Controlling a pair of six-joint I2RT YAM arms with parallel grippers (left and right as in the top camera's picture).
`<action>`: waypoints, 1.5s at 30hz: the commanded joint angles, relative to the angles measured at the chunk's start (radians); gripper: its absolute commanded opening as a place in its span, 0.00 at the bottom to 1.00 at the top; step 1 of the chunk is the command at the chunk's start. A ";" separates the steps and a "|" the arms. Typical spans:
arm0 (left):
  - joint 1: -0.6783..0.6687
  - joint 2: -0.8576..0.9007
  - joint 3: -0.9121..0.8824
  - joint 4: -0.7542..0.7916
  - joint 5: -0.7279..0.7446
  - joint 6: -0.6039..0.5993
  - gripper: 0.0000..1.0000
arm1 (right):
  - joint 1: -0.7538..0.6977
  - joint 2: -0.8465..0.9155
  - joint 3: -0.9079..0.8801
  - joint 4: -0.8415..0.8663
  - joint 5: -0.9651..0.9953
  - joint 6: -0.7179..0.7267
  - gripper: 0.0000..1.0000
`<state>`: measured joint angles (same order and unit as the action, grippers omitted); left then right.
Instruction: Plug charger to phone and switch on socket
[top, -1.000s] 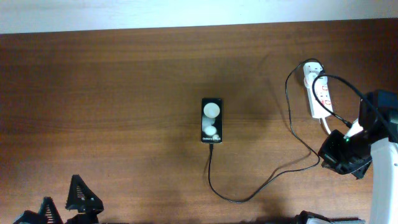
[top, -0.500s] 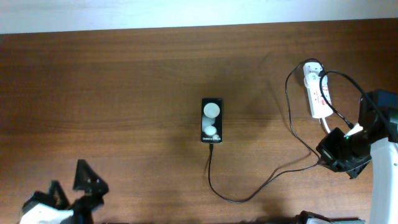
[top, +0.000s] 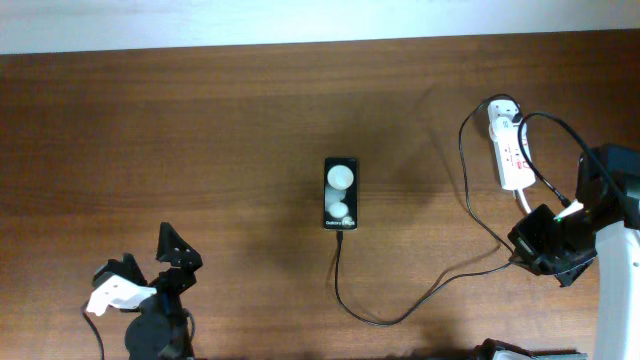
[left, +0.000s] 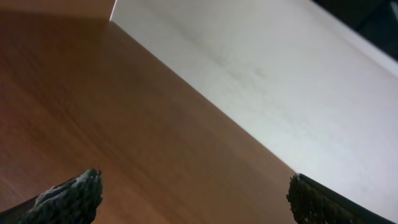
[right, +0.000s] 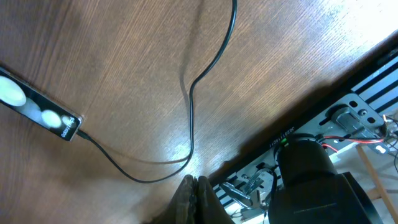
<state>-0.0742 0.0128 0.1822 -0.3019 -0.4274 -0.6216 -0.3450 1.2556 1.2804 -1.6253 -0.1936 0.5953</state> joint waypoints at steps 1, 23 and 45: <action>0.005 -0.002 -0.045 0.003 -0.007 0.079 0.99 | 0.005 -0.012 -0.002 0.003 -0.005 0.005 0.04; 0.005 -0.001 -0.064 -0.093 -0.014 0.467 0.99 | 0.005 -0.012 -0.002 0.026 0.040 0.005 0.04; 0.005 -0.001 -0.064 -0.093 -0.014 0.467 0.99 | 0.005 -0.010 -0.002 -0.006 0.202 0.004 0.99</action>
<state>-0.0742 0.0132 0.1249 -0.3969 -0.4274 -0.1749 -0.3450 1.2545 1.2789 -1.6417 -0.0738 0.5976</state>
